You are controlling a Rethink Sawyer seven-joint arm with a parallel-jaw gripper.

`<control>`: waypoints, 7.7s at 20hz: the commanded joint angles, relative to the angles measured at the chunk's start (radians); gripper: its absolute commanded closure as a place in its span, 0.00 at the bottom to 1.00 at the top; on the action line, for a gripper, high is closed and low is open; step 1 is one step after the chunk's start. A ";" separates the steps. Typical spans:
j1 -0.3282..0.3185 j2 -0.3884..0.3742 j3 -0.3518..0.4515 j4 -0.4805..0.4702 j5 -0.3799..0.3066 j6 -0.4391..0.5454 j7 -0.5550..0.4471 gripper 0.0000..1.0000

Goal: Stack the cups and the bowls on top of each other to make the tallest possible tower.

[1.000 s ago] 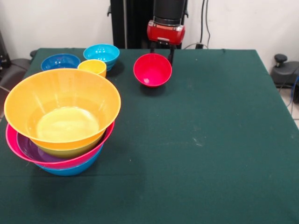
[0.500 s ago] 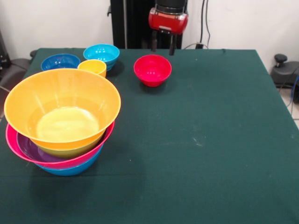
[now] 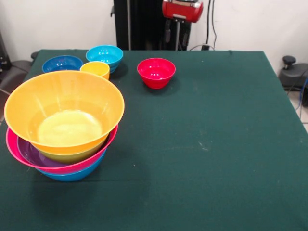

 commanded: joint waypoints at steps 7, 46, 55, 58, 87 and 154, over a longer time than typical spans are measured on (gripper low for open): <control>-0.010 0.143 0.103 -0.086 0.043 0.007 0.171 0.00; -0.086 0.427 0.151 -0.332 -0.008 -0.205 0.166 0.00; -0.033 0.345 0.131 -0.243 0.054 -0.171 0.196 0.00; -0.016 0.303 0.129 -0.198 0.076 -0.142 0.216 0.00; -0.015 0.155 0.111 -0.205 0.109 0.074 0.134 0.00; -0.083 0.255 0.191 -0.297 0.039 0.067 0.148 0.00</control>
